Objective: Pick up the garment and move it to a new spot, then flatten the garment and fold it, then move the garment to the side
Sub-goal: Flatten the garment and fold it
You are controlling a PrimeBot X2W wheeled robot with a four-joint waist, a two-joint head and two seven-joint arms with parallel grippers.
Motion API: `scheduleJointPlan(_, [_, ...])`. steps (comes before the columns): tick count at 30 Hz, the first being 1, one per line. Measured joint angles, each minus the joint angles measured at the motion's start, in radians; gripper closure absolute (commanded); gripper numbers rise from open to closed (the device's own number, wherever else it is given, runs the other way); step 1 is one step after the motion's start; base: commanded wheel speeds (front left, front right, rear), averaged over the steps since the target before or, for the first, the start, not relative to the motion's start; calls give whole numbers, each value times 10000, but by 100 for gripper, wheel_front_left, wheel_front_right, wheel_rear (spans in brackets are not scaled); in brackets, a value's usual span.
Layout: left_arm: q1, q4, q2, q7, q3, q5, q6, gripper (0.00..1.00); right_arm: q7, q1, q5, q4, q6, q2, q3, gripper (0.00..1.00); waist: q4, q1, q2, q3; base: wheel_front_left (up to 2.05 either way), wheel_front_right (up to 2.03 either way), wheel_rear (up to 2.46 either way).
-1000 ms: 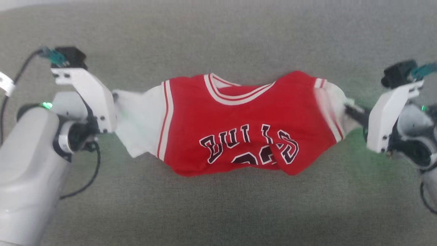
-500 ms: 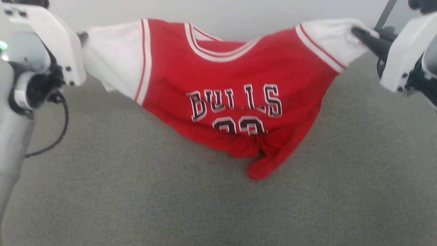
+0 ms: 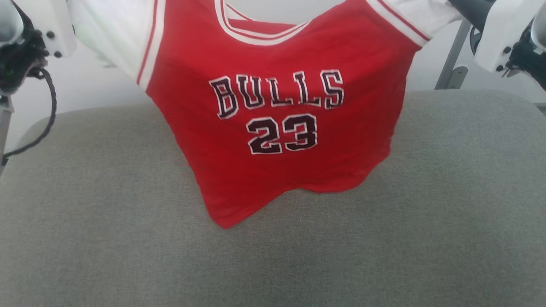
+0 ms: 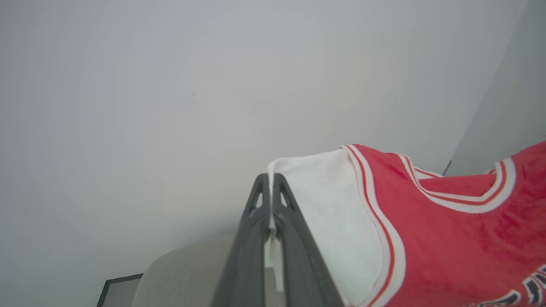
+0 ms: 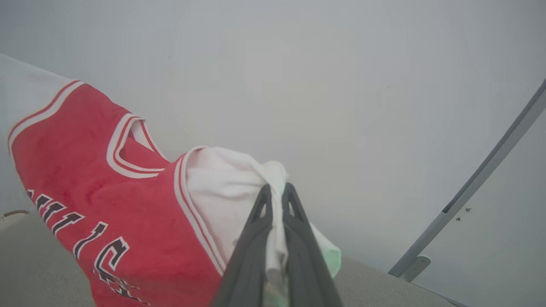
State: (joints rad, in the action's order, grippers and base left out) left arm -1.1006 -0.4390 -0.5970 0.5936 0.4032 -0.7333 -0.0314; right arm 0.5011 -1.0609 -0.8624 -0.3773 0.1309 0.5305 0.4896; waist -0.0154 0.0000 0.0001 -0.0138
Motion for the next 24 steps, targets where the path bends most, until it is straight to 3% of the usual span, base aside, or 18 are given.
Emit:
scheduleJointPlan(5, [-470,-447,119,-857,-56,242,8,100,-608,-589,-27,-579,0,-23,337,100,-42,0,-1,173,0,0,0])
scheduleJointPlan(13, [-1789,-1737,905,-3246,-180,767,69,100,-2184,-2083,240,-2328,4,-205,1124,100,-125,0,-1,1200,0,0,0])
scheduleJointPlan(19, [-3415,-2840,1553,-5407,-146,1396,52,100,-4019,-3803,895,-3475,4,-282,1870,100,-132,0,-1,2347,0,0,0])
scheduleJointPlan(24, [-4752,-3545,1908,-7639,-130,1900,228,100,-6303,-5254,1885,-4370,4,-221,2314,100,-74,0,-1,3333,0,0,0])
